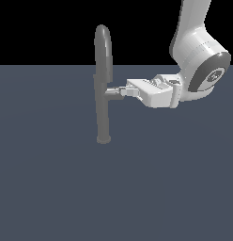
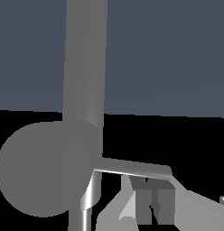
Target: Turn on the faucet by rotating a designated handle.
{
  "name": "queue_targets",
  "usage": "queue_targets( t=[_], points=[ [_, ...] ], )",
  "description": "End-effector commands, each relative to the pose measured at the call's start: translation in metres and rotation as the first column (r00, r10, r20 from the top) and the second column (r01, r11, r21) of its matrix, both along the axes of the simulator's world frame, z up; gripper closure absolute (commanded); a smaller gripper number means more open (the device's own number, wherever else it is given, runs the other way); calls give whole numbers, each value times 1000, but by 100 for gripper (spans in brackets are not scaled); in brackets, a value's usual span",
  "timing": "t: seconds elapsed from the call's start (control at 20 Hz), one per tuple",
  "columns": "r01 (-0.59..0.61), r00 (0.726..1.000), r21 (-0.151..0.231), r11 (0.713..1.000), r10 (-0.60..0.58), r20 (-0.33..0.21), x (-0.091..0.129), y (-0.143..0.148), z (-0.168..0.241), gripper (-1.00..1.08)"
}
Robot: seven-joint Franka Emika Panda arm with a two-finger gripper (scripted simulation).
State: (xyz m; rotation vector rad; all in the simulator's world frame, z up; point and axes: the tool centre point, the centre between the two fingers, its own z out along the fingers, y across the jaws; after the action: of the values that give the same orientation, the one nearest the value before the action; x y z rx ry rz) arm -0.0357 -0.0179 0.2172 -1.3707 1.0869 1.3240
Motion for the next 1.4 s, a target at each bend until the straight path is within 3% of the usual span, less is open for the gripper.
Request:
queue_targets(
  t=[0.0,0.05,0.1,0.65,0.7,1.35],
  points=[
    [6,999,-1,1000,-6,-39,-9,-2,-32,108],
    [6,999,-1,1000,-6,-39,-9,-2,-32,108],
    [0,1000,2,1000,0,-2,-1,0,-9,108],
    [6,999,-1,1000,-6,-41,5,1,-63,108],
    [-10,1000,10,1000,10,19,13,1,-25,108],
    [5,999,-1,1000,-6,-40,31,6,-80,108]
  ],
)
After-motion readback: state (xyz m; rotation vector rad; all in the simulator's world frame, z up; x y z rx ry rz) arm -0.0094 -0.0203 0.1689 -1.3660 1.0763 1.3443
